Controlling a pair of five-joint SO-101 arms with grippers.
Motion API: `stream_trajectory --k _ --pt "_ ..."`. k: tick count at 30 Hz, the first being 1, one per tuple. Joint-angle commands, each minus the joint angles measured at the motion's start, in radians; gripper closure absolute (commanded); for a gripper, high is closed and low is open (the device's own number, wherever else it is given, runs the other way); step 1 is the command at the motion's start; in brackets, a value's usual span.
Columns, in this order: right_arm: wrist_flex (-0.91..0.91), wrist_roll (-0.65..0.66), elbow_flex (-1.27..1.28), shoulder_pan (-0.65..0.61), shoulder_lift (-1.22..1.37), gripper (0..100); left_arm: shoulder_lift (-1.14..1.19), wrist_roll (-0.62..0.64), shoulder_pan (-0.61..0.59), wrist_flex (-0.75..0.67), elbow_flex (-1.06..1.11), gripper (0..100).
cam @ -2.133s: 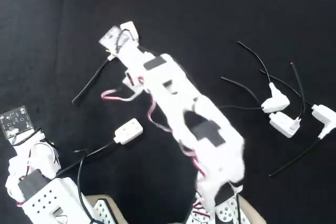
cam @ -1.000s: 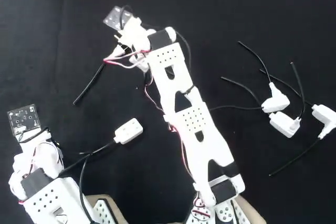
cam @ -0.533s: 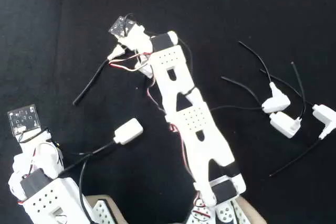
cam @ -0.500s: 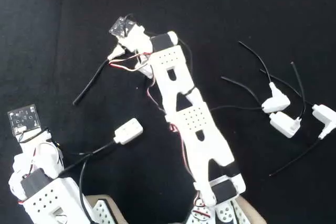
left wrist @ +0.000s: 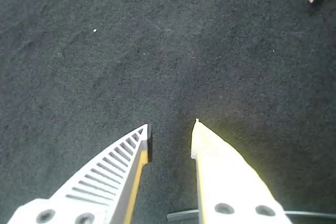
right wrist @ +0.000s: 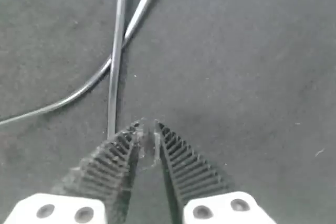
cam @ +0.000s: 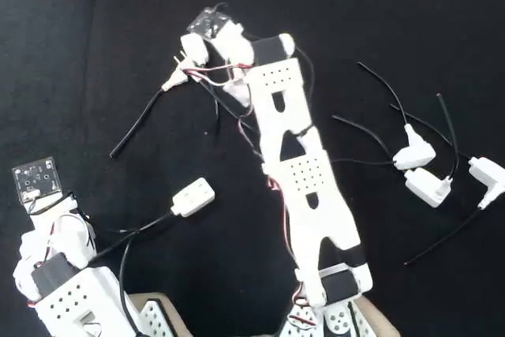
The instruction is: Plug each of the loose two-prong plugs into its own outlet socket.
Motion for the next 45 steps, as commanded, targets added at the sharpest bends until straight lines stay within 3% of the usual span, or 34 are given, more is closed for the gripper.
stream_trajectory --k 1,6,15,21,29,37,39,43,45 --pt "0.038 0.005 0.094 0.000 -0.071 95.6 -0.003 -0.003 0.005 -0.015 -0.007 86" --pt "0.037 -0.031 0.255 0.000 -0.073 83.1 -0.003 -0.003 0.010 -0.014 -0.007 86" --pt "0.037 -0.037 0.259 -0.029 -0.062 83.2 -0.003 -0.003 0.012 -0.018 -0.005 86" --pt "0.038 -0.044 0.219 -0.018 -0.200 82.9 -0.003 -0.005 0.012 -0.018 -0.005 86" --pt "0.026 -0.106 0.561 -0.101 -0.371 83.0 -0.003 -0.048 0.012 -0.018 0.002 86" --pt "-0.150 -0.107 0.760 -0.086 -0.321 83.2 -0.003 -0.049 0.012 -0.018 0.002 86" --pt "-0.160 -0.106 0.759 -0.074 -0.300 84.8 -0.003 -0.049 0.012 -0.018 0.002 86" --pt "-0.152 -0.055 0.759 -0.063 -0.277 99.0 -0.003 -0.049 0.012 -0.018 0.004 86" --pt "-0.124 -0.035 0.760 -0.054 -0.278 98.2 -0.003 -0.049 0.012 -0.018 0.004 86"
